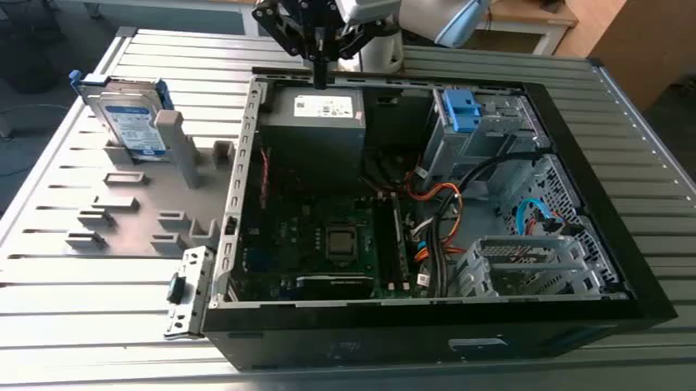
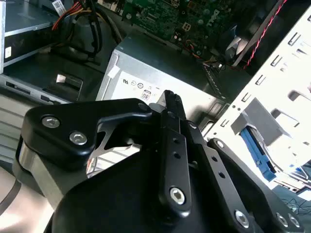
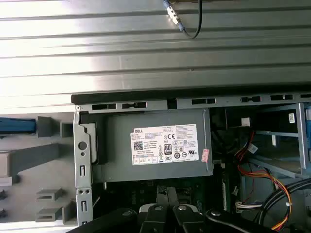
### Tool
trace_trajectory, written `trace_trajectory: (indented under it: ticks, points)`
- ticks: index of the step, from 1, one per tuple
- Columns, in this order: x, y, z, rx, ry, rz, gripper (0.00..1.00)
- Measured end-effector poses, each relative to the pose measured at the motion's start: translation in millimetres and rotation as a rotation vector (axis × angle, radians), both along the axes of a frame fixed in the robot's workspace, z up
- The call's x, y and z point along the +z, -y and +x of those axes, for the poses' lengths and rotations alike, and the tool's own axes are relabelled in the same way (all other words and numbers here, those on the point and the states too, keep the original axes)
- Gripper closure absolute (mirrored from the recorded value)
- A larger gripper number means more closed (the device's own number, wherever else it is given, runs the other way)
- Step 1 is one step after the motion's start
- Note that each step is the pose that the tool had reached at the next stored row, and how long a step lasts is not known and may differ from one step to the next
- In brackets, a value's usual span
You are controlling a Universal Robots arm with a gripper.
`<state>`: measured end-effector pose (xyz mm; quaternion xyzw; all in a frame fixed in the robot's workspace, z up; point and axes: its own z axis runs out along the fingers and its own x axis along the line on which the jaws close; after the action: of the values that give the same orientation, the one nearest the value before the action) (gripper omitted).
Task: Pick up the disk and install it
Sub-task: 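Reach for the disk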
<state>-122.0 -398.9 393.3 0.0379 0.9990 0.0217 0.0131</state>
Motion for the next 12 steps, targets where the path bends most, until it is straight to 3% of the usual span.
trace_trajectory:
  ticks: [5, 12]
  points:
    - [0.0, 0.0, -1.6, 0.0, 0.0, 0.0, 0.89]
    - [0.0, 0.0, -12.1, 0.0, 0.0015, 0.0, 0.89]
